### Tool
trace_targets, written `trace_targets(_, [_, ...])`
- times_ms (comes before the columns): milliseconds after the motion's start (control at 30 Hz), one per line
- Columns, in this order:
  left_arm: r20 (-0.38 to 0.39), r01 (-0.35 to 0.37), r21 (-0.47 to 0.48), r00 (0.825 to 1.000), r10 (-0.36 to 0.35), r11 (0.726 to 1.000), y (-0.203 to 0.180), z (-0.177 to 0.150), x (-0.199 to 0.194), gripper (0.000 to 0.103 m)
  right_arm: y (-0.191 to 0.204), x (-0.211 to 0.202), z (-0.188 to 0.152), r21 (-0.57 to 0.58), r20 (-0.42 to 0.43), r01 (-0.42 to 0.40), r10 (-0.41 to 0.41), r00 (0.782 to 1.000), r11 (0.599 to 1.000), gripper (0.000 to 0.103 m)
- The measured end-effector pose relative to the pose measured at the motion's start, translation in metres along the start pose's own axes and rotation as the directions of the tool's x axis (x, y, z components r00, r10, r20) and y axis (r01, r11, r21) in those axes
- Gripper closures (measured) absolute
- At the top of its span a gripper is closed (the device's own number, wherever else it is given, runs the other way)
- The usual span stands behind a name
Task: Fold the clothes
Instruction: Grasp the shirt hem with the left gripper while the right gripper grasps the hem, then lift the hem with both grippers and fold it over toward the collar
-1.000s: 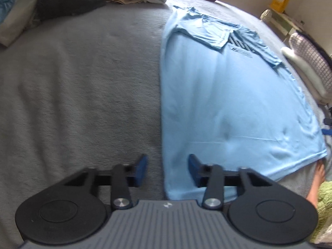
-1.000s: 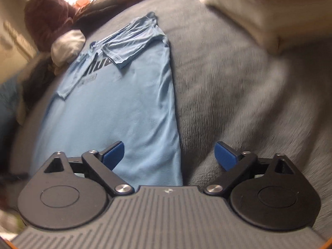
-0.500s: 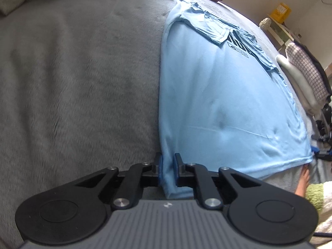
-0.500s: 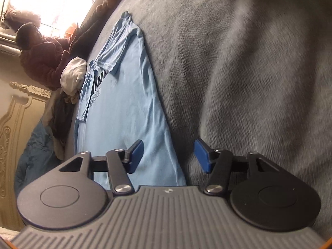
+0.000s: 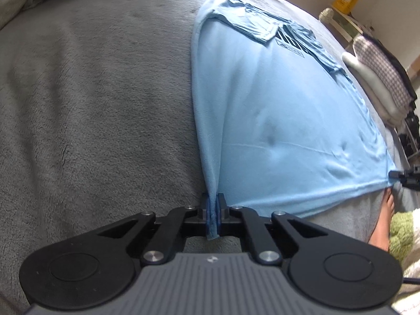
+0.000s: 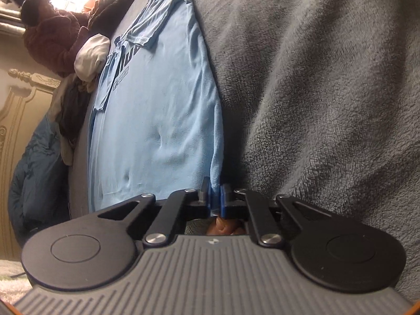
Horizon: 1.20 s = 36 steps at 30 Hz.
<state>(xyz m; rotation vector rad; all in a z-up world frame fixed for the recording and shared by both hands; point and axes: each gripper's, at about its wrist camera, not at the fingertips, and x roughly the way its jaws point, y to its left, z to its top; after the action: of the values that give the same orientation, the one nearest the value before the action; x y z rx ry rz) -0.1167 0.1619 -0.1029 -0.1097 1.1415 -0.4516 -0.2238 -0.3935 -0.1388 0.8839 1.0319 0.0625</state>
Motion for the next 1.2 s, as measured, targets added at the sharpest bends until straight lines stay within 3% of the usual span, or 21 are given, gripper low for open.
trace_targets(100, [-0.004, -0.029, 0.039, 1.0, 0.029, 0.999, -0.005, 0.0, -0.001, 0.094, 0.001, -0.004, 0.001, -0.015, 0.009, 0.01, -0.01, 1.0, 1.0, 0.099])
trace_targets(167, [-0.014, -0.013, 0.029, 1.0, 0.013, 0.999, -0.005, 0.001, -0.001, 0.083, 0.001, -0.005, 0.001, -0.019, 0.01, 0.014, -0.014, 1.0, 1.0, 0.099])
trace_targets(233, [-0.023, 0.019, 0.003, 1.0, -0.019, 1.0, -0.002, 0.002, 0.0, 0.065, 0.0, -0.007, 0.002, -0.024, 0.011, 0.018, -0.018, 1.0, 1.0, 0.099])
trace_targets(300, [-0.029, 0.04, -0.012, 0.999, -0.041, 0.999, -0.001, 0.003, 0.001, 0.062, -0.002, -0.006, 0.003, -0.022, 0.012, 0.017, -0.017, 1.0, 1.0, 0.099])
trace_targets(367, [-0.033, 0.019, 0.054, 0.999, -0.017, 0.998, -0.009, 0.001, 0.002, 0.066, -0.004, -0.005, 0.003, -0.019, 0.011, 0.017, -0.016, 1.0, 1.0, 0.099])
trace_targets(400, [-0.035, -0.002, 0.089, 0.999, 0.005, 0.996, -0.013, -0.002, 0.002, 0.073, -0.005, -0.004, 0.003, -0.017, 0.006, 0.018, -0.018, 1.0, 1.0, 0.099])
trace_targets(433, [-0.039, -0.021, 0.117, 0.999, 0.026, 0.993, -0.017, -0.003, 0.002, 0.091, -0.004, -0.003, 0.002, -0.018, 0.003, 0.02, -0.02, 1.0, 1.0, 0.099])
trace_targets(467, [-0.05, -0.028, 0.115, 0.998, 0.034, 0.993, -0.018, -0.004, 0.002, 0.099, -0.003, -0.003, 0.002, -0.02, 0.005, 0.019, -0.019, 1.0, 1.0, 0.099])
trace_targets(600, [-0.016, -0.016, 0.078, 1.0, 0.017, 0.997, -0.016, 0.001, -0.013, 0.099, 0.002, -0.01, 0.003, -0.034, 0.037, 0.005, -0.004, 0.999, 0.999, 0.1])
trace_targets(767, [0.1, 0.049, 0.015, 0.994, -0.05, 0.999, -0.013, 0.03, -0.042, 0.099, 0.024, -0.026, 0.021, -0.082, 0.109, -0.031, 0.039, 0.993, 0.996, 0.1])
trace_targets(933, [0.234, 0.069, 0.011, 0.97, -0.07, 0.998, -0.017, 0.082, -0.059, 0.099, 0.057, -0.036, 0.058, -0.166, 0.177, -0.055, 0.084, 0.981, 0.985, 0.1])
trace_targets(1200, [0.394, -0.013, 0.053, 0.919, -0.009, 0.998, -0.027, 0.175, -0.051, 0.099, 0.109, -0.033, 0.151, -0.289, 0.303, -0.012, 0.103, 0.947, 0.957, 0.1])
